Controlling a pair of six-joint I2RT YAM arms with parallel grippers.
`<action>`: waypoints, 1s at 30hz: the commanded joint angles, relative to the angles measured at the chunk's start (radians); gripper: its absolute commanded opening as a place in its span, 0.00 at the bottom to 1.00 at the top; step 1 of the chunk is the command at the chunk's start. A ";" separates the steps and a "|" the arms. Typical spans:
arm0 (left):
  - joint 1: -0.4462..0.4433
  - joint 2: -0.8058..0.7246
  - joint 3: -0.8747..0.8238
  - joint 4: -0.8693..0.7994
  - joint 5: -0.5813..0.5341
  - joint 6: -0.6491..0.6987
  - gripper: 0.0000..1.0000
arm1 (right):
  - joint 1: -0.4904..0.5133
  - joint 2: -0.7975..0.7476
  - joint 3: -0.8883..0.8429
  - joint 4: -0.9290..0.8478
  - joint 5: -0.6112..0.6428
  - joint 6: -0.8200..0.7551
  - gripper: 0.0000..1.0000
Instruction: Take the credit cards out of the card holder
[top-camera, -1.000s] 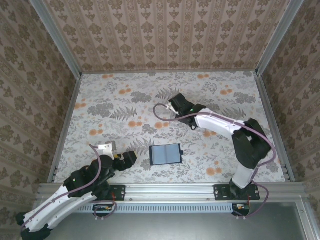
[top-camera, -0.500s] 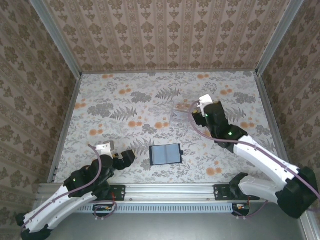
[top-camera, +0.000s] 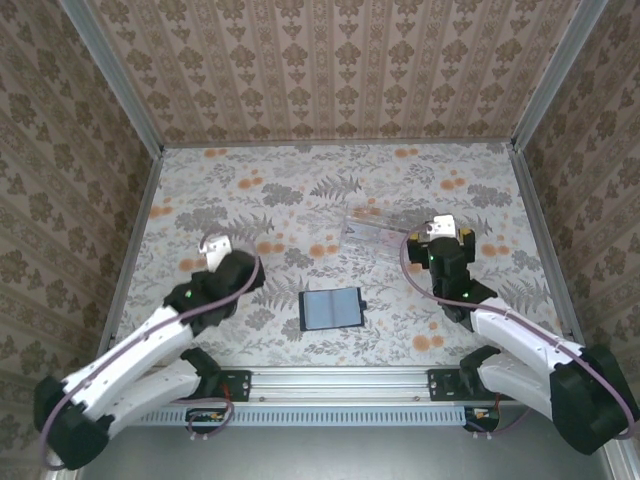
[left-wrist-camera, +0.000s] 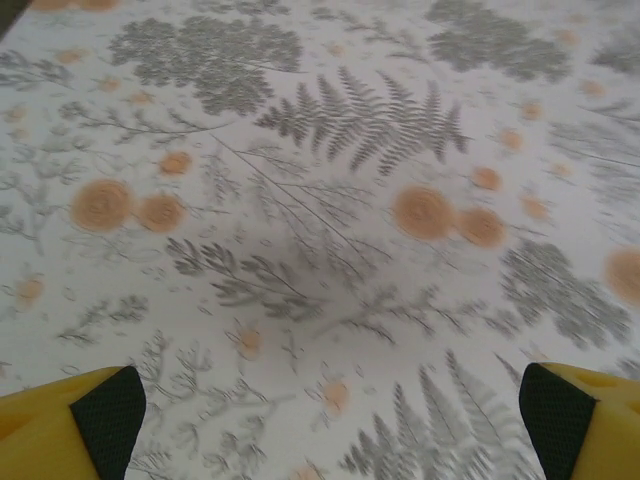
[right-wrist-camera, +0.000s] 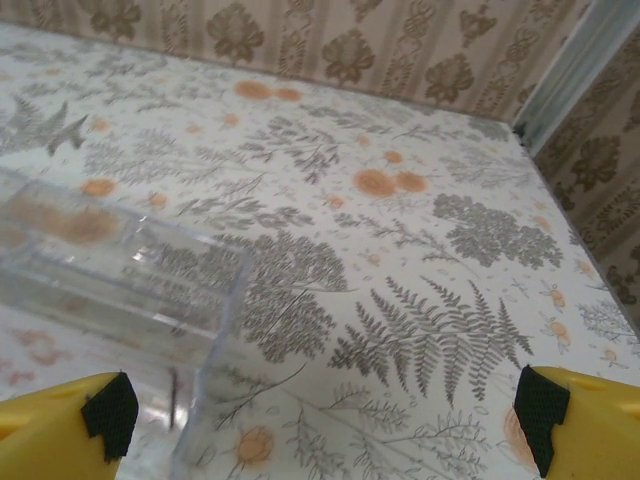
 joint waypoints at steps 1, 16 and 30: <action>0.141 0.170 0.074 0.043 0.088 0.112 1.00 | -0.069 0.015 -0.055 0.194 0.008 0.038 1.00; 0.475 0.446 0.172 0.334 -0.044 0.356 1.00 | -0.348 0.318 -0.081 0.569 -0.199 0.117 1.00; 0.671 0.512 -0.140 1.123 0.176 0.682 1.00 | -0.397 0.507 -0.057 0.694 -0.406 0.088 1.00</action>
